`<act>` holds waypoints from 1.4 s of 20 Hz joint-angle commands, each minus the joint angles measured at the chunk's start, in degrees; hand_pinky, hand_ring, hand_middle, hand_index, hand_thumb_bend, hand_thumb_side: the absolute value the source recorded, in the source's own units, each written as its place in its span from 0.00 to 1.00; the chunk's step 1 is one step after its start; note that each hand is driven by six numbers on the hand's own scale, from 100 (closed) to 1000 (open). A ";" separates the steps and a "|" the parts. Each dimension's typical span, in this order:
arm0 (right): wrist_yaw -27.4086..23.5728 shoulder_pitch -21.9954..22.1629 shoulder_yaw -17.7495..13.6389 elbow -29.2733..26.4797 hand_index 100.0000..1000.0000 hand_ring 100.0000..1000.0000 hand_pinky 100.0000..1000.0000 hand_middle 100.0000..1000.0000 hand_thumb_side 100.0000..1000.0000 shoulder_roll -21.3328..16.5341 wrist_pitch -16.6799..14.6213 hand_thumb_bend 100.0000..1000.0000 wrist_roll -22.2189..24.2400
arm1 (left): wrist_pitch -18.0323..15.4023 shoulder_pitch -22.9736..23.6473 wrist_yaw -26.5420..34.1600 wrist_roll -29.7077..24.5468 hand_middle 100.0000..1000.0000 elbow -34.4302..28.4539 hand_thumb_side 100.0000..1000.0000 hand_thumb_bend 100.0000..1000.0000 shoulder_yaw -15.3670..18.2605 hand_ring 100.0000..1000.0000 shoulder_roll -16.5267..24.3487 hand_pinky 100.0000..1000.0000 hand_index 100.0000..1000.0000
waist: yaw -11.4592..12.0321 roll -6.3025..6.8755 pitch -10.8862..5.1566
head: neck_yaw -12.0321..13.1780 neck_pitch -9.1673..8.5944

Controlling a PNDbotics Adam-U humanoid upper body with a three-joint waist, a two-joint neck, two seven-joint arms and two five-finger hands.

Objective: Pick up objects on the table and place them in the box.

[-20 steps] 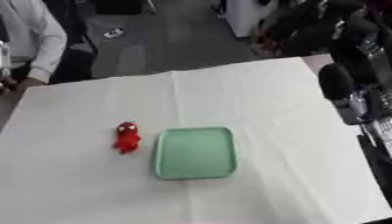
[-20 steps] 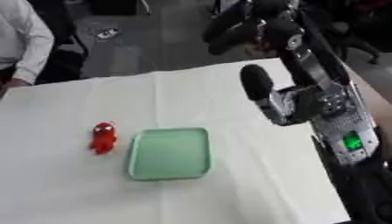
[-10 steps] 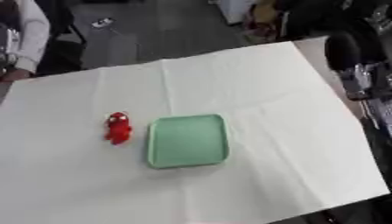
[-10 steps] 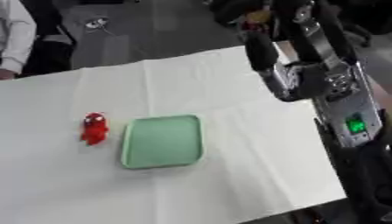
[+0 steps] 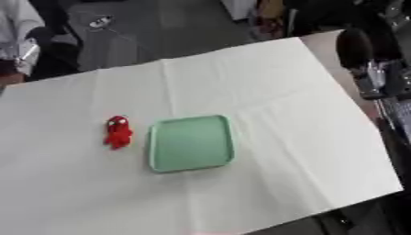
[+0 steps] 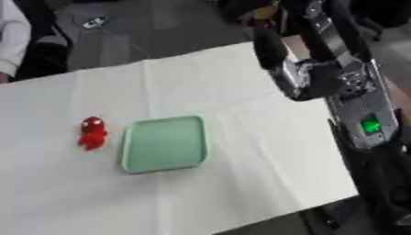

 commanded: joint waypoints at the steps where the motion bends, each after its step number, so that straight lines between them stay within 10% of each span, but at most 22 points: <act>1: -0.61 -0.83 0.23 -0.87 0.67 0.61 0.57 0.59 0.77 -0.54 -0.17 0.00 0.87 | -0.94 -3.52 0.53 -5.24 0.73 6.84 0.68 0.39 -1.63 0.51 2.30 0.48 0.81 | -0.09 -0.03 -0.93 | -0.52 -1.56; 17: -2.62 -1.93 1.35 -0.87 0.67 0.61 0.58 0.60 0.78 0.25 0.02 0.00 4.37 | 0.30 -15.30 -5.14 -34.71 0.57 27.82 0.70 0.58 -14.16 0.51 -6.12 0.45 0.80 | -1.04 0.37 -1.47 | -0.41 -2.60; 28: -3.39 -2.97 1.45 -0.87 0.67 0.61 0.58 0.60 0.78 1.03 0.32 0.00 5.50 | -4.28 -14.70 -7.17 -38.39 0.68 31.16 0.66 0.62 -17.35 0.59 -9.39 0.51 0.84 | -1.52 0.53 -1.41 | -0.93 -1.86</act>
